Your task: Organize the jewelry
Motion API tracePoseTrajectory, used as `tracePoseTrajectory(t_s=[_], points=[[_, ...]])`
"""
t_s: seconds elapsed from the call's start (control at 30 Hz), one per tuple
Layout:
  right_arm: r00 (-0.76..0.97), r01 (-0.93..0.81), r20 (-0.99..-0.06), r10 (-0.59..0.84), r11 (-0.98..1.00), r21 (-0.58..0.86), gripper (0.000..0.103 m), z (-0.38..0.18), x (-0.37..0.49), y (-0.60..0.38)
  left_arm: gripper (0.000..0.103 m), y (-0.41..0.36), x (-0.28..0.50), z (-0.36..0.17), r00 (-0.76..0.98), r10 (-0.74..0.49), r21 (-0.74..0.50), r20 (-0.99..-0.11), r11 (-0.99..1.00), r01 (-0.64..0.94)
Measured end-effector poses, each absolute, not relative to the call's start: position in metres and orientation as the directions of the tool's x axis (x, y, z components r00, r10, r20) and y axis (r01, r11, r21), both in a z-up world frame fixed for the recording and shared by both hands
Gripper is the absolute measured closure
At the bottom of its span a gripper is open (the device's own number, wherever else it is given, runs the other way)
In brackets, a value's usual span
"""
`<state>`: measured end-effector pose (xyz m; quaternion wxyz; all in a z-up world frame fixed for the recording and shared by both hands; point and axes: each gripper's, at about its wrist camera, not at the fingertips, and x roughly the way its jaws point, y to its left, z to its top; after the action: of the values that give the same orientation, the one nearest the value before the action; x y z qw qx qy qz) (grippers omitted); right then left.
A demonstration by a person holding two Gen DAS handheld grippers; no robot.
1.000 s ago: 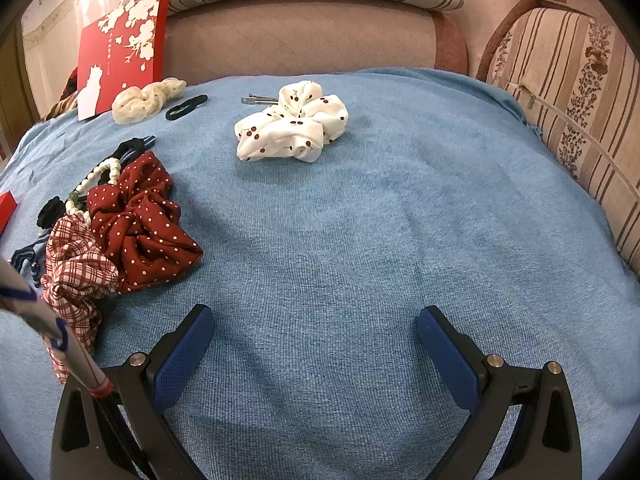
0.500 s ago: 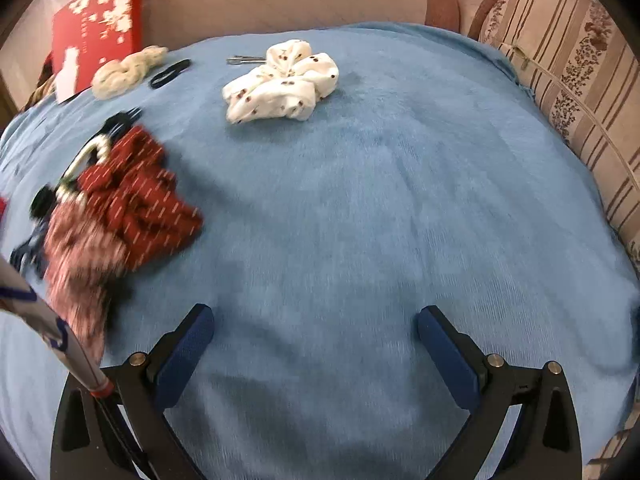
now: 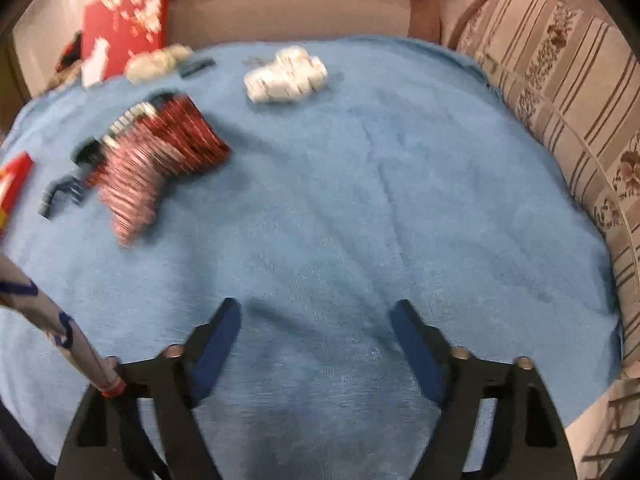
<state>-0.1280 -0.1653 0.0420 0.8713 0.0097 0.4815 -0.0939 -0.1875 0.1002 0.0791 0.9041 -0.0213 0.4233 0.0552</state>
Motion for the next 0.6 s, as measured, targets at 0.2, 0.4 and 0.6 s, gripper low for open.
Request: tracePoseTrajectory(t_s=[0.2, 0.4, 0.6], points=[[0.574, 0.05, -0.818, -0.01, 0.998, 0.023, 0.027, 0.062, -0.121, -0.134, 0.013, 0.099, -0.191, 0.07, 0.634, 0.092, 0.054, -0.768, 0.995, -0.08], [0.565, -0.072, -0.822, 0.075, 0.997, 0.042, 0.038, 0.065, -0.11, -0.104, 0.013, 0.112, -0.173, 0.086, 0.643, 0.024, 0.001, -0.766, 0.999, -0.036], [0.587, -0.119, -0.795, 0.155, 0.987, 0.104, 0.038, 0.069, -0.097, -0.092, 0.021, 0.115, -0.13, 0.091, 0.625, -0.036, -0.024, -0.78, 0.999, 0.027]])
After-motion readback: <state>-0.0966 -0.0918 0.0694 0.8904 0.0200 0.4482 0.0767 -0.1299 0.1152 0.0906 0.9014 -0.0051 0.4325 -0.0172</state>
